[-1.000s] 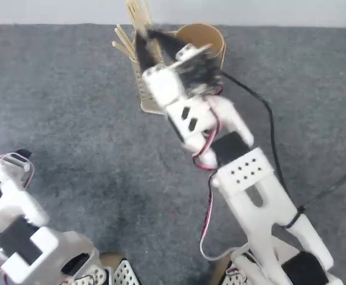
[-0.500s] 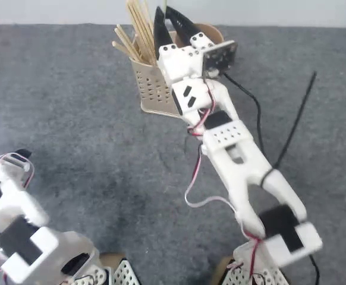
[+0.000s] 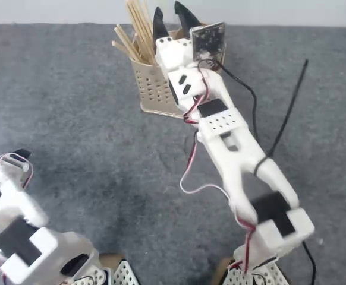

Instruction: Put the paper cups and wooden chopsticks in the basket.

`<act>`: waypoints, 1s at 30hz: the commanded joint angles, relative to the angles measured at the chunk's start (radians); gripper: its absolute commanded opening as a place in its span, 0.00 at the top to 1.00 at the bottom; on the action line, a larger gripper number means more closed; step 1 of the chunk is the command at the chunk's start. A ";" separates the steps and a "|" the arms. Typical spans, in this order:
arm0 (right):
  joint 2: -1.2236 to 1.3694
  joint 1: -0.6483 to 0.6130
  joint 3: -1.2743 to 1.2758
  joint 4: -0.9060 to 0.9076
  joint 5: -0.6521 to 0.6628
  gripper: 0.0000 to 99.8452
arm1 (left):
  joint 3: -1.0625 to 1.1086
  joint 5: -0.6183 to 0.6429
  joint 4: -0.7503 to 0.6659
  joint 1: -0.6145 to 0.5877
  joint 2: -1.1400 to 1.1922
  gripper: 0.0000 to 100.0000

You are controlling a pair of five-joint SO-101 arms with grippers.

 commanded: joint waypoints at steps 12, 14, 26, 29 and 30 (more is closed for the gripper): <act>-0.874 0.012 0.316 0.674 0.018 0.99 | 0.051 -0.063 0.003 0.055 -0.167 0.89; -0.960 0.035 0.318 0.803 0.017 0.99 | 0.116 -0.084 0.002 0.101 -0.264 0.89; -1.326 0.484 0.322 1.500 -0.043 0.99 | 0.392 -0.224 0.186 0.446 -1.002 0.89; -1.371 0.565 0.327 1.658 -0.043 0.99 | 0.415 -0.275 0.272 0.523 -1.174 0.89; -1.385 0.582 0.344 1.690 -0.043 0.99 | 0.424 -0.295 0.301 0.551 -1.229 0.89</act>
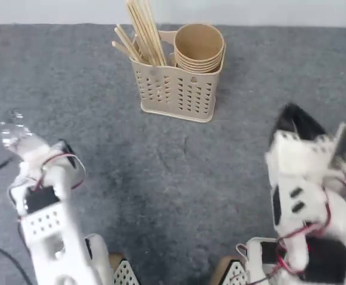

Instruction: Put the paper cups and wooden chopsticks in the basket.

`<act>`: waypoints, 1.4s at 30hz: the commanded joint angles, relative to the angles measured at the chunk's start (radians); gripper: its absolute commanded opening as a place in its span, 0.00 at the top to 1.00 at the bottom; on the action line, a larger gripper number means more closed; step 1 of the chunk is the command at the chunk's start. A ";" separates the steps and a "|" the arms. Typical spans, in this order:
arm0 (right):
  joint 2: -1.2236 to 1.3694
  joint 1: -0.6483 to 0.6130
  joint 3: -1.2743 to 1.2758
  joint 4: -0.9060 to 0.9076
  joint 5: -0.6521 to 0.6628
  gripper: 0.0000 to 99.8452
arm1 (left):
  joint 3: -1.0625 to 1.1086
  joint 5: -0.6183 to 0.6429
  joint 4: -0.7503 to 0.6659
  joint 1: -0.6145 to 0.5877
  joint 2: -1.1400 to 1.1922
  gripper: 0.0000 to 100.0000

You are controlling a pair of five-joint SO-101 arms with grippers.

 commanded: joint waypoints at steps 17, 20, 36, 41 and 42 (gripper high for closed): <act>-0.432 0.093 0.824 0.179 0.187 0.99 | 0.423 -0.169 0.293 0.310 -0.795 0.89; -0.521 0.119 0.908 0.180 0.124 0.99 | 0.424 -0.170 0.364 0.318 -0.793 0.90; -0.524 0.058 1.114 0.119 0.043 0.99 | 0.433 -0.172 0.477 0.310 -0.793 0.90; -0.524 0.062 1.138 0.105 0.041 0.99 | 0.449 -0.172 0.470 0.307 -0.793 0.90; -0.524 0.062 1.138 0.105 0.041 0.99 | 0.478 -0.172 0.457 0.295 -0.793 0.90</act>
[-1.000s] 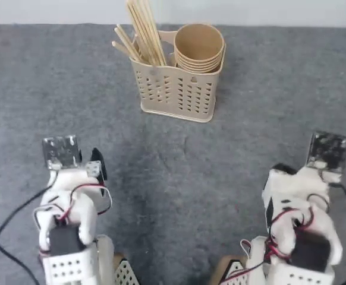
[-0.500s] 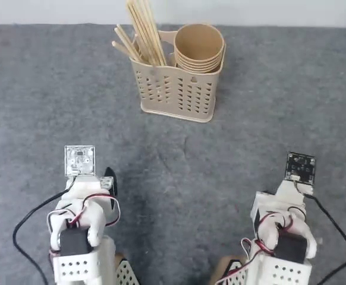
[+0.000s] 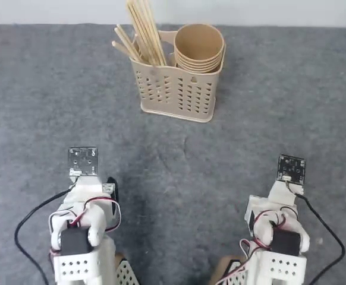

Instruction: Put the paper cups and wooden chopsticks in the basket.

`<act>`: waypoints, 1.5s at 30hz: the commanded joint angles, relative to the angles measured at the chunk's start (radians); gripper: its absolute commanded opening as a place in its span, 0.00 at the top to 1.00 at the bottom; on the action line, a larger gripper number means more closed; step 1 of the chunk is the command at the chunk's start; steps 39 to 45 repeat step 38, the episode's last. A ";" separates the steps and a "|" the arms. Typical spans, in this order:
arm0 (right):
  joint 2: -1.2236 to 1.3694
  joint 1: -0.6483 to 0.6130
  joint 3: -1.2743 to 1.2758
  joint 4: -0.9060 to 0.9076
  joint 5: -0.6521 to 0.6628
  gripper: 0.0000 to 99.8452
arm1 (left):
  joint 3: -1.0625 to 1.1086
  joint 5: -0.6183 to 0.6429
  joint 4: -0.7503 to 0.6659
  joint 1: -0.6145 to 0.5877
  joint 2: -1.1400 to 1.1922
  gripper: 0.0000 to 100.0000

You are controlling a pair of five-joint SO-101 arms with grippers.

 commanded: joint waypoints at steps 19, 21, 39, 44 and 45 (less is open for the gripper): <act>-0.019 -0.008 0.018 -0.021 -0.008 0.99 | 0.045 -0.008 -0.023 -0.086 -0.006 0.90; -0.019 -0.008 0.018 -0.021 -0.008 0.99 | 0.045 -0.008 -0.023 -0.084 -0.006 0.90; -0.019 -0.008 0.018 -0.021 -0.008 0.99 | 0.045 -0.006 -0.023 -0.091 -0.006 0.90; -0.019 -0.008 0.018 -0.021 -0.008 0.99 | 0.045 -0.006 -0.023 -0.091 -0.006 0.90; -0.019 -0.008 0.018 -0.021 -0.008 0.99 | 0.045 -0.006 -0.023 -0.091 -0.006 0.90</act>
